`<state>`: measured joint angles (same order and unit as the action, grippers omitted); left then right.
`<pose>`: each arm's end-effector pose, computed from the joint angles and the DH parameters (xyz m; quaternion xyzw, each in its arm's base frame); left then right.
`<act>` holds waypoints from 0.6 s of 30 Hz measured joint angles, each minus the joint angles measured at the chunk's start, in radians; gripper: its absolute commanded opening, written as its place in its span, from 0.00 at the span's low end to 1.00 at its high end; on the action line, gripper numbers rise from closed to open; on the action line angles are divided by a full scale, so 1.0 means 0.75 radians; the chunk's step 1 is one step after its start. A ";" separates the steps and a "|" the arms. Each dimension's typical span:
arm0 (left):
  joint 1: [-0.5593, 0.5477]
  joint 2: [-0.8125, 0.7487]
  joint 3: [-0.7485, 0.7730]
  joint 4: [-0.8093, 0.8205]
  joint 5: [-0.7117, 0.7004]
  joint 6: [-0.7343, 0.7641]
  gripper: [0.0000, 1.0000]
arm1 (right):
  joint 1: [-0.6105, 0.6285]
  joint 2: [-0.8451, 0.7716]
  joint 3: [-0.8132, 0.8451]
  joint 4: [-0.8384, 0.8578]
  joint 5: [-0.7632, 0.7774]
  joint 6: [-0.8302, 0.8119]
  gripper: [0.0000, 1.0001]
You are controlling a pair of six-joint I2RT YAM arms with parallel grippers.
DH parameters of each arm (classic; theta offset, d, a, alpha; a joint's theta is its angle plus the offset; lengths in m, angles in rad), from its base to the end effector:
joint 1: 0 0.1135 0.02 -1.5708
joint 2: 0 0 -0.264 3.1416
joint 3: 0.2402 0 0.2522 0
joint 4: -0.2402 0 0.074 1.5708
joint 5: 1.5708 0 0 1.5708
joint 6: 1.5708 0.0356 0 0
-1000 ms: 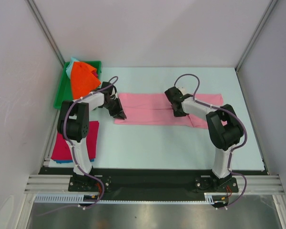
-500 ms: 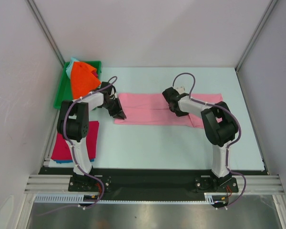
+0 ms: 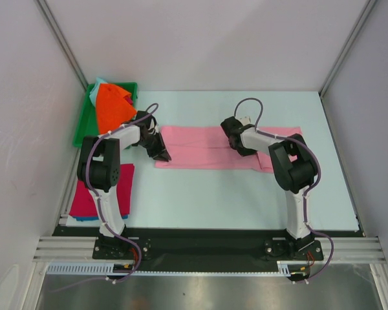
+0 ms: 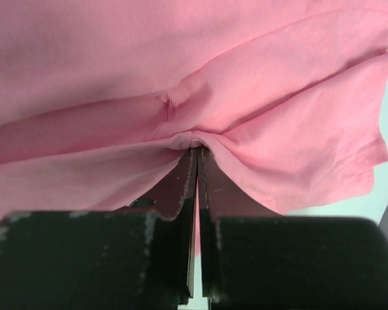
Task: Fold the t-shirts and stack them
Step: Fold the tshirt
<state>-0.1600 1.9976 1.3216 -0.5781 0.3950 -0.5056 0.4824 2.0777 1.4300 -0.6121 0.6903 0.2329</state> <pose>0.3840 -0.0759 0.1458 -0.1360 0.9592 -0.2337 0.0828 0.3744 0.1705 0.1478 -0.0637 0.9290 -0.2621 0.2535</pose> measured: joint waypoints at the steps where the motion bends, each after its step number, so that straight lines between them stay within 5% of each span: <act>1: 0.000 0.000 0.000 0.001 0.000 0.000 0.23 | 0.000 0.002 0.002 0.002 0.007 -0.004 0.00; 18: 0.002 0.000 -0.002 0.002 0.001 -0.002 0.22 | -0.012 0.079 0.090 0.031 0.047 -0.058 0.00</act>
<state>-0.1589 1.9976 1.3201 -0.5770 0.3958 -0.5068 0.4732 2.1368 1.4975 -0.5892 0.7254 0.1894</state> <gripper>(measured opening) 0.223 0.010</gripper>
